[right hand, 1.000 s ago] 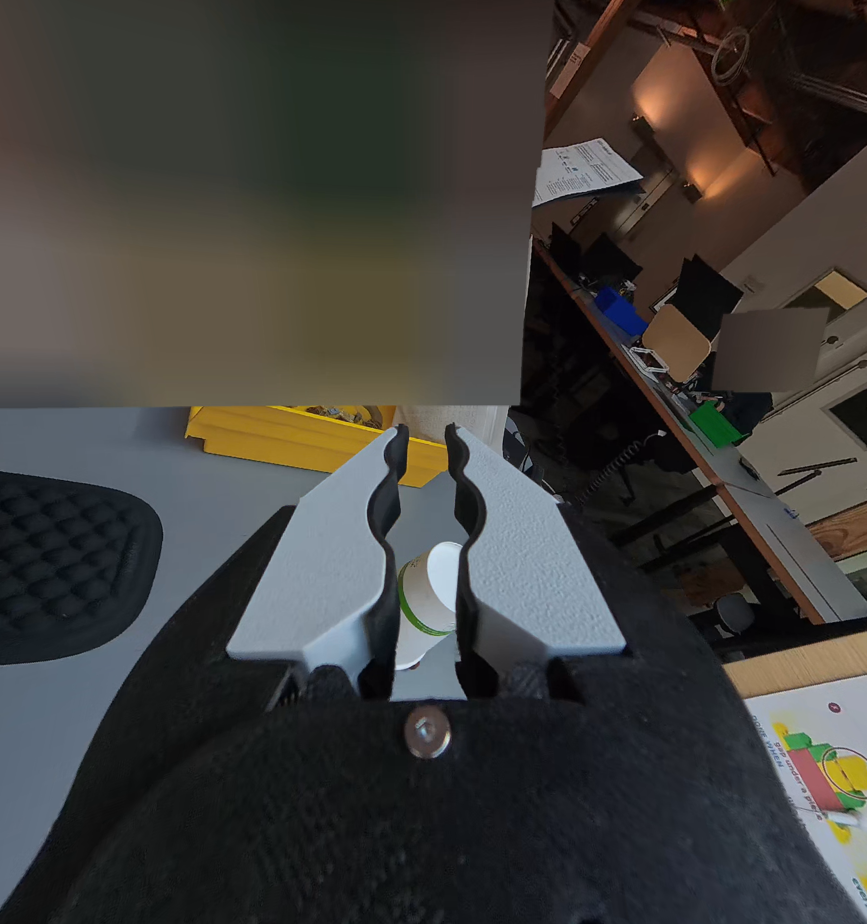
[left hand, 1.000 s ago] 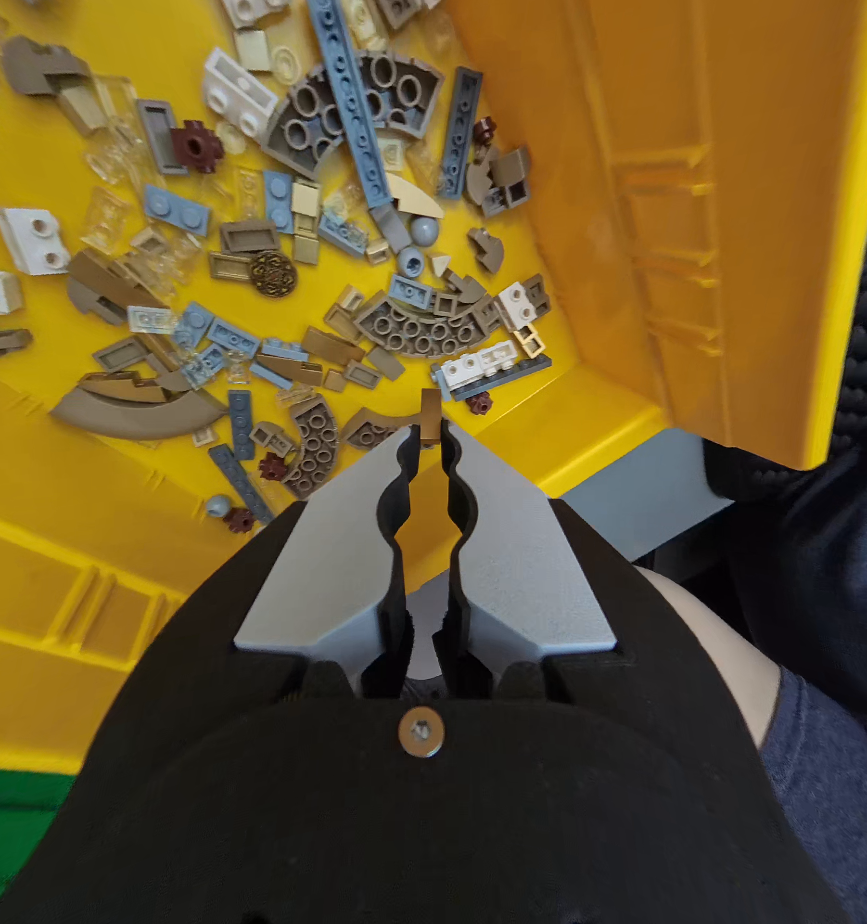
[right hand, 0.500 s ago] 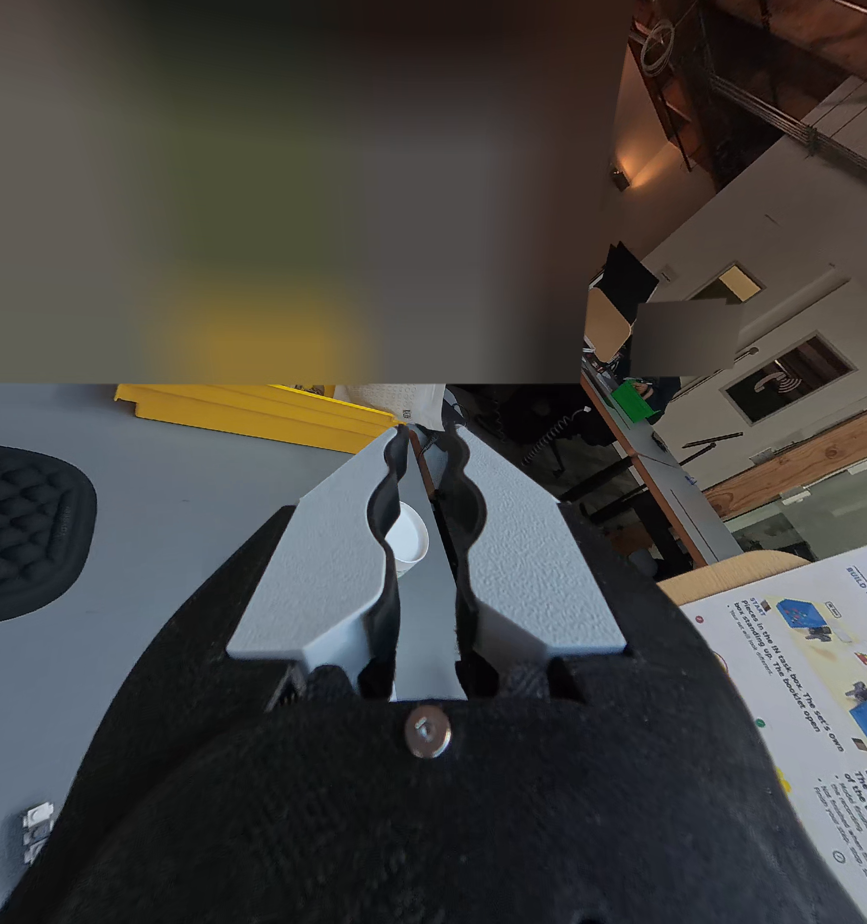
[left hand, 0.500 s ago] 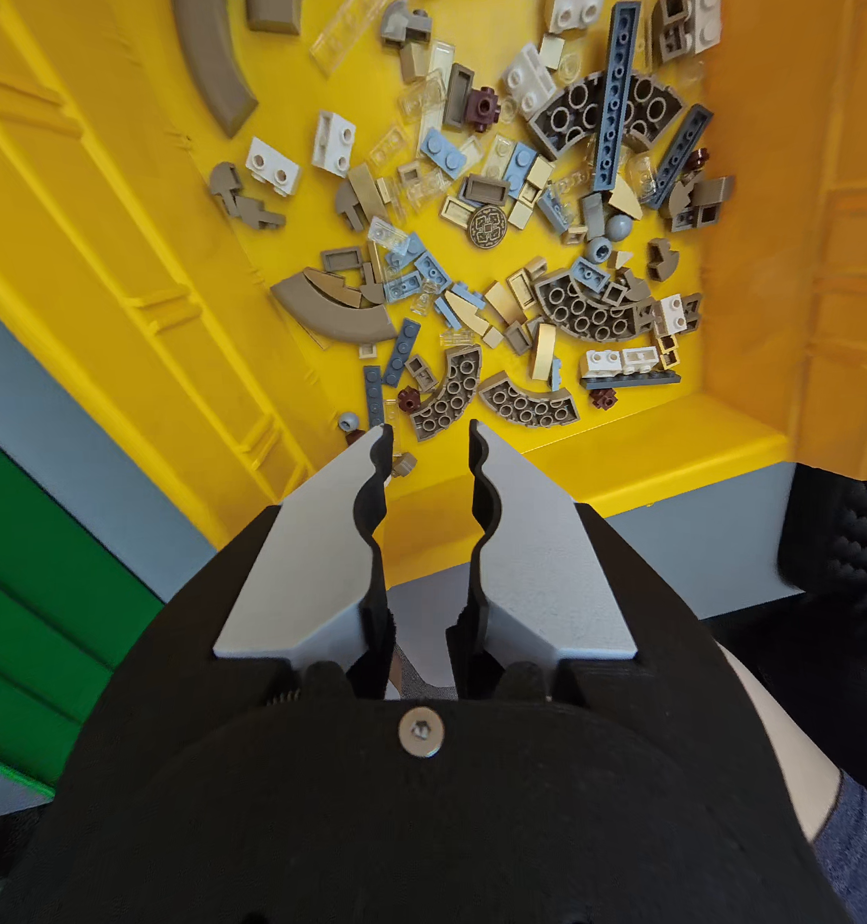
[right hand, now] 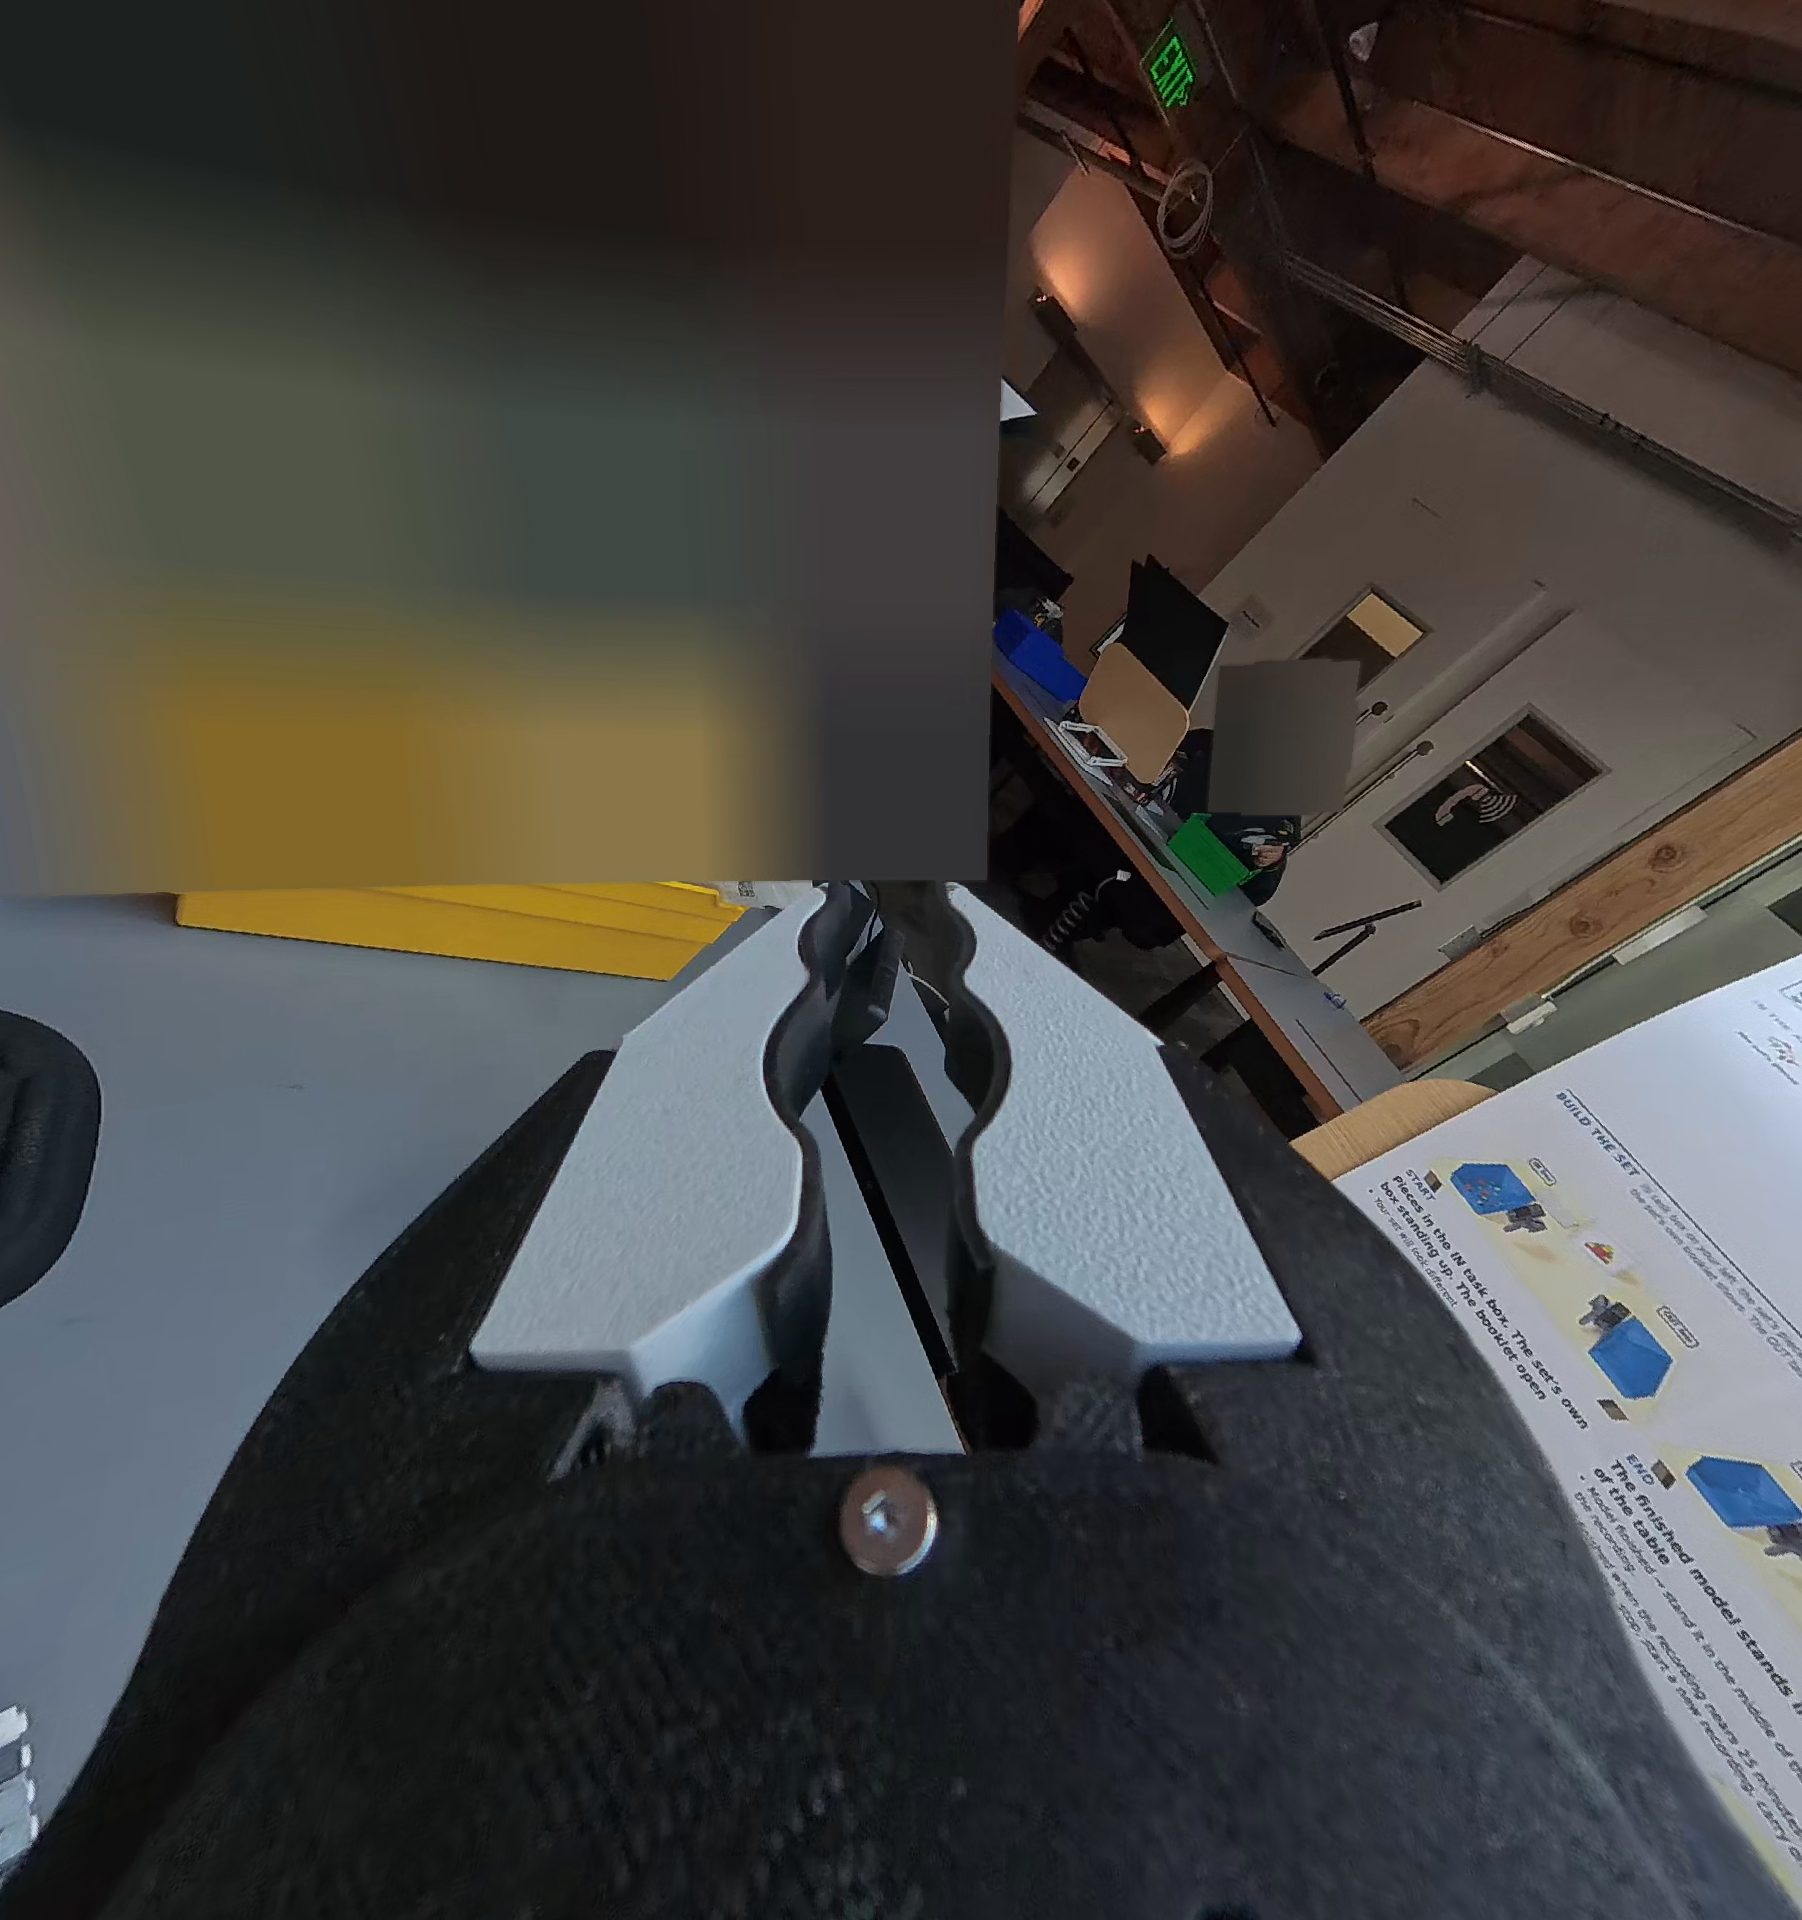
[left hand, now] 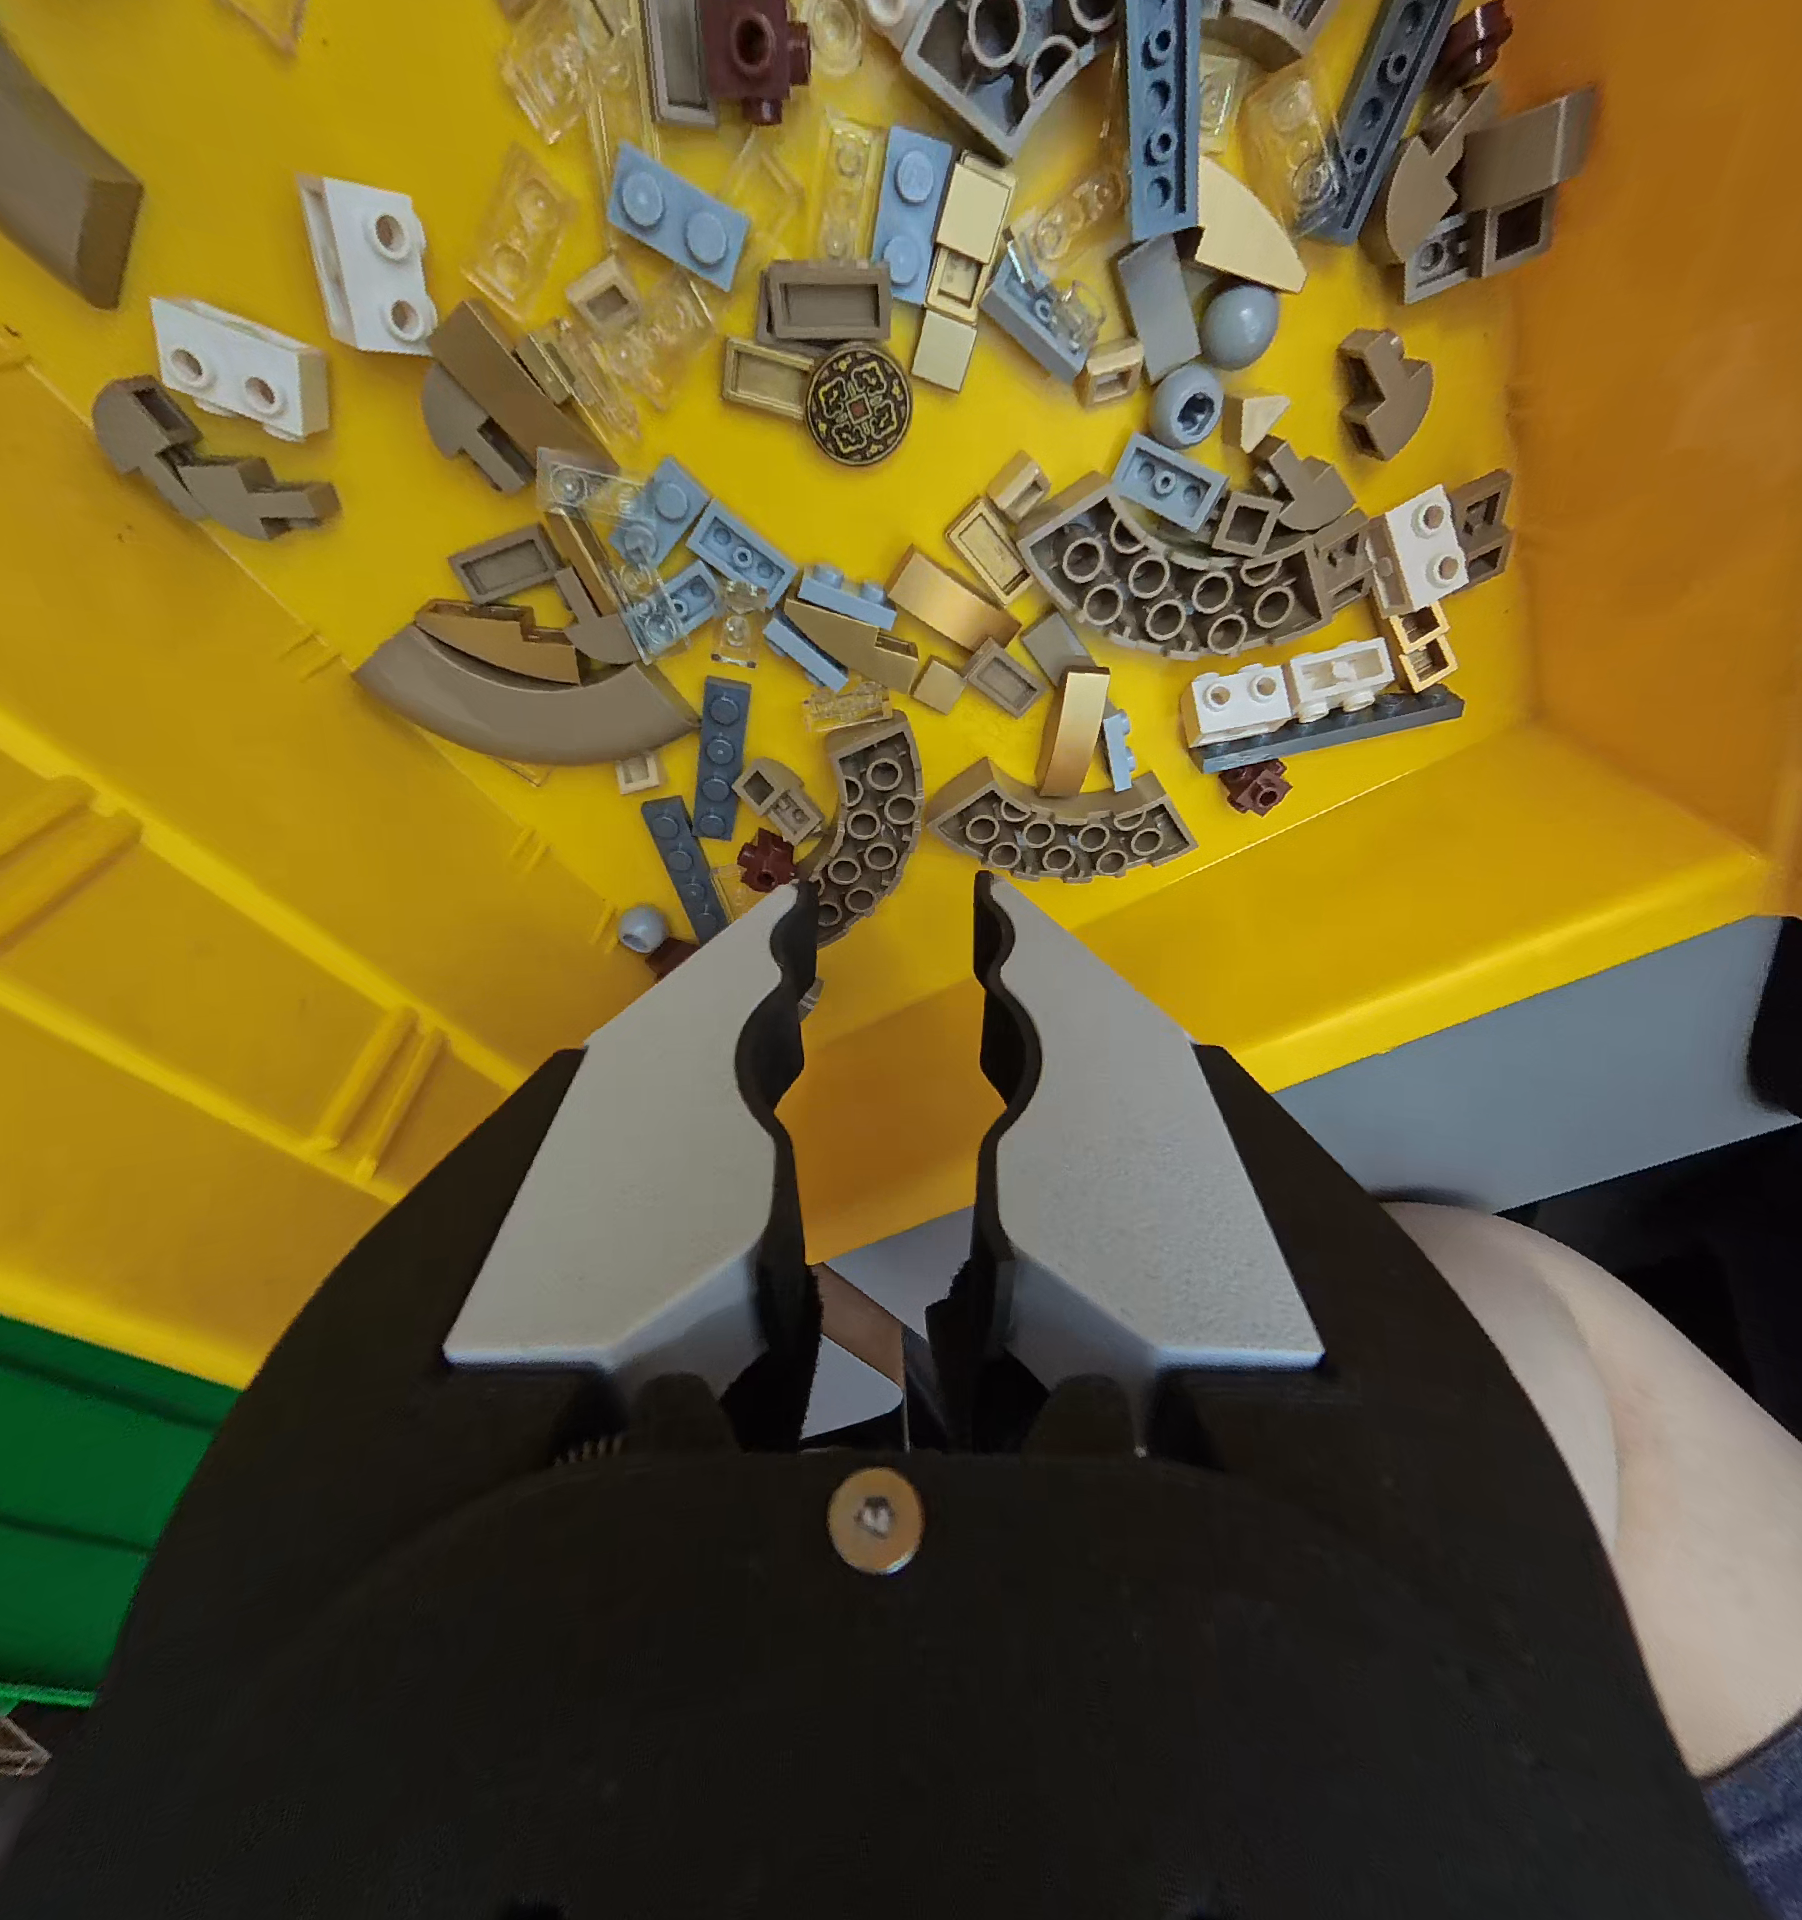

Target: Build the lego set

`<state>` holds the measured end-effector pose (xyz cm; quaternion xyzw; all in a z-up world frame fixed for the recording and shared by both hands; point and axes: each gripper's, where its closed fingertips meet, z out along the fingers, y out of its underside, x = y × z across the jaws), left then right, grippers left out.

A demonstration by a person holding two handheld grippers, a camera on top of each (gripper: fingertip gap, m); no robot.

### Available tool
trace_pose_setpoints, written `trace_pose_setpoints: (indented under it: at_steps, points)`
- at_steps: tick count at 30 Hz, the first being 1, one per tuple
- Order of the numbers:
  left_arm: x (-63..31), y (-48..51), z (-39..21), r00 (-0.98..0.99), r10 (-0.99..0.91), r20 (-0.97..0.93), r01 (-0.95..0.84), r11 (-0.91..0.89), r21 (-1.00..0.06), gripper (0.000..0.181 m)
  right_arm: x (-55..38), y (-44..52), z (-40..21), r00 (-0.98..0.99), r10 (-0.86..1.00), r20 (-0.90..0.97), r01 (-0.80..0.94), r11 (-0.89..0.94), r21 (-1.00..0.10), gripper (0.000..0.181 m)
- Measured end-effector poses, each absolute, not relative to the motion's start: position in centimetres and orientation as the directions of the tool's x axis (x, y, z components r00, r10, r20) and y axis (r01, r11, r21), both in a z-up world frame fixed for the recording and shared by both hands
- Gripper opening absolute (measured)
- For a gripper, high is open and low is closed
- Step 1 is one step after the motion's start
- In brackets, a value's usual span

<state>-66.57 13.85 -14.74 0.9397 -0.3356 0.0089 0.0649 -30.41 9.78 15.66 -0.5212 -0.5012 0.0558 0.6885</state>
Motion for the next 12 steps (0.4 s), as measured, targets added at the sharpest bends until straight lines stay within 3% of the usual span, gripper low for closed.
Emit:
trace_pose_setpoints:
  at_steps: [12]
  points:
    - [-66.8,13.7,-15.6,0.768,-0.638,0.055,-0.637,-0.752,0.172,0.024,-28.7,8.7,16.9,0.528,0.524,0.668,0.485,0.46,-0.744,0.014]
